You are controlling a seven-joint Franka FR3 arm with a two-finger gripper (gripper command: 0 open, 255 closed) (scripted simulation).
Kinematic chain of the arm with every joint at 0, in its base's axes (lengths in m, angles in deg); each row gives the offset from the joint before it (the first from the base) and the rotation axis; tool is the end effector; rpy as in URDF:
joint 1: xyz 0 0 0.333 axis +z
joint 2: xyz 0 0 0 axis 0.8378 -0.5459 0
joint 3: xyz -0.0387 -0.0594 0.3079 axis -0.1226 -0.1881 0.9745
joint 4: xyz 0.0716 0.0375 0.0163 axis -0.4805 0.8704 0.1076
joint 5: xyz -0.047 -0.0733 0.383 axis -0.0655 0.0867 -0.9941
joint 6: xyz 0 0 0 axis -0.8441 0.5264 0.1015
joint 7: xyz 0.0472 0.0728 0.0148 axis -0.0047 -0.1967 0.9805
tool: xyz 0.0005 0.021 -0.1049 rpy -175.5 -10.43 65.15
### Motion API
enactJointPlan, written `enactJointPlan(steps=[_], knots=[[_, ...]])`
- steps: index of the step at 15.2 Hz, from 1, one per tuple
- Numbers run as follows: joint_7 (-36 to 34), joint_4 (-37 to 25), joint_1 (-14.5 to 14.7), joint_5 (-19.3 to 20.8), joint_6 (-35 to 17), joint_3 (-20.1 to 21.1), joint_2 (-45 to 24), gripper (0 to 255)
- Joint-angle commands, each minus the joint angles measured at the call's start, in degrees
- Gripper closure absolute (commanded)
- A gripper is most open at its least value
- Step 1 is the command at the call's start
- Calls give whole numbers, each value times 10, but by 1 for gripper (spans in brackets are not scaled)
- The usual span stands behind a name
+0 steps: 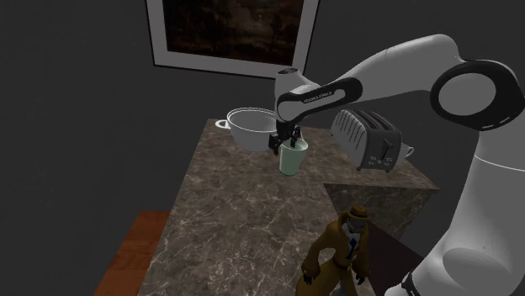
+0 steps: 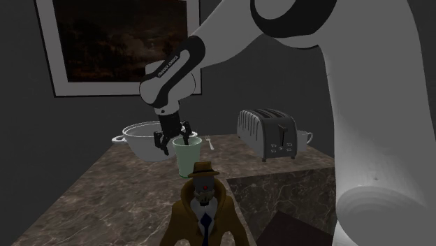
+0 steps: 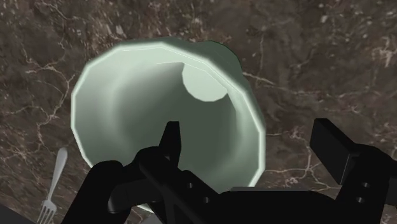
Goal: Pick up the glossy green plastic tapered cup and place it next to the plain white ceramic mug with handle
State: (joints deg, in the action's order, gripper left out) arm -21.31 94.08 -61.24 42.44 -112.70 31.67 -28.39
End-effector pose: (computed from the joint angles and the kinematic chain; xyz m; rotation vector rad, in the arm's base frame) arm 0.6185 -0.0269 0.3752 2.9462 -0.1993 -0.0102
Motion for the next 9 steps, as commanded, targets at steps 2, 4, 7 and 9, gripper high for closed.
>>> enactJointPlan(steps=[2, 4, 7, 9], knots=[[-1, 5, -1, 1, -8, -1, -3, 0], [-1, 5, -1, 1, -8, -1, -3, 0], [-1, 5, -1, 1, -8, -1, -3, 0], [-1, 5, -1, 1, -8, -1, -3, 255]])
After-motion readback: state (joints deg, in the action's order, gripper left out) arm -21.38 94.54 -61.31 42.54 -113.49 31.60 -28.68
